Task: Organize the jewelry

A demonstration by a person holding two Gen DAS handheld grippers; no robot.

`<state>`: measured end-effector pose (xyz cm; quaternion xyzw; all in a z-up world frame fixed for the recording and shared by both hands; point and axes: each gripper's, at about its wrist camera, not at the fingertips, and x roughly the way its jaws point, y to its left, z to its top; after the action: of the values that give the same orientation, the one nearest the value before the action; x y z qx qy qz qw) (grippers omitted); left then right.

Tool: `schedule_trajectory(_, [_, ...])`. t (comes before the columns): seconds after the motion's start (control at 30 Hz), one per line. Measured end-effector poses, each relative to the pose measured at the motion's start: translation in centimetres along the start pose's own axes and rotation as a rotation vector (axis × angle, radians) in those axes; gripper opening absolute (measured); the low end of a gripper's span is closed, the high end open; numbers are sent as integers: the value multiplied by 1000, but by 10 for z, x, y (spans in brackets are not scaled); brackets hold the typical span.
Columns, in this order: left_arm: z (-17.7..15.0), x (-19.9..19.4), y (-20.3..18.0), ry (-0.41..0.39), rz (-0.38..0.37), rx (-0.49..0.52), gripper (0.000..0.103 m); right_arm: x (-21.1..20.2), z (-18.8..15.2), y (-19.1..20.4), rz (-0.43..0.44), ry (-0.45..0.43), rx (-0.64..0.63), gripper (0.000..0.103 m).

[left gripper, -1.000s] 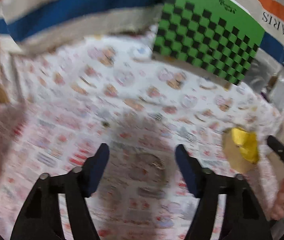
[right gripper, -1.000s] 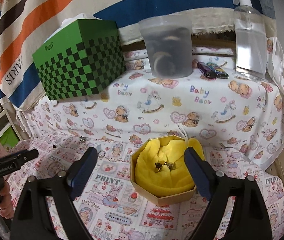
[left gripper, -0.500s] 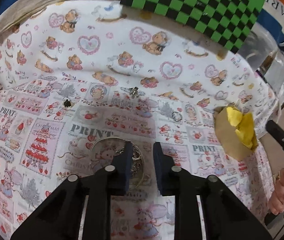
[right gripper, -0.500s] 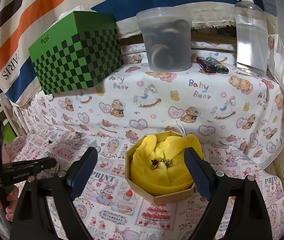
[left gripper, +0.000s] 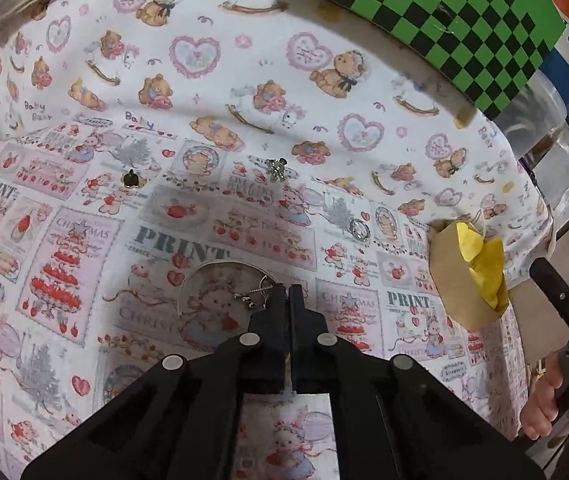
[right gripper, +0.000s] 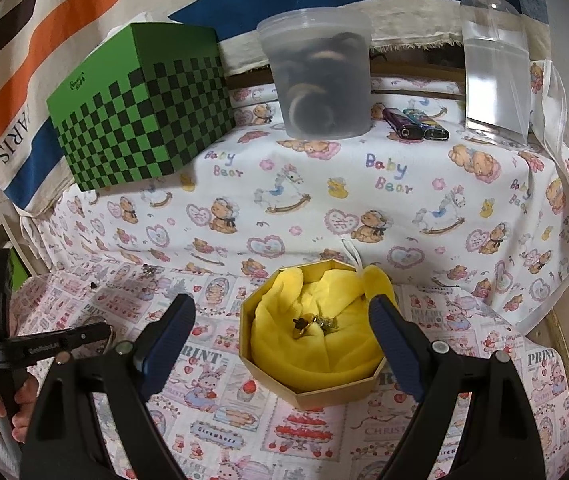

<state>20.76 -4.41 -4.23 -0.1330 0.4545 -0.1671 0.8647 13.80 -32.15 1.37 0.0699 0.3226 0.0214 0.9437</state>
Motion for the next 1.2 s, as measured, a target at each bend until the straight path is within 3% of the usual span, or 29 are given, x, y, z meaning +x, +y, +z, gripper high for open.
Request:
schedule_trajectory(0.47, [4,-44,2,-125,-4,10,0,2,-1,1,-5,4,-5,87])
schedule_trajectory(0.63, [6,-56,14,-108,-56,-39,0,1,-2,5,6,4,-14,87])
schedule_trajectory(0.83, [7,-66,21,-132,-23,-54,0,-1,-4,12,17,0,-33,87])
schedule_trajectory(0.9, [6,-62,22,-103,-9,-46,0,-1,-5,15,18,-1,-41,87])
schedule_trajectory(1.03, [2,-38,12,56,-21,19,0,0,-6,17,18,4,-51,87])
schedule_trajectory(1.13, [-4,-31,-3,63,79,108,5,0,-6,16,15,6,-47,87])
schedule_trajectory(1.2, [-7,-24,-6,76,97,124,9,1,-5,15,16,6,-44,87])
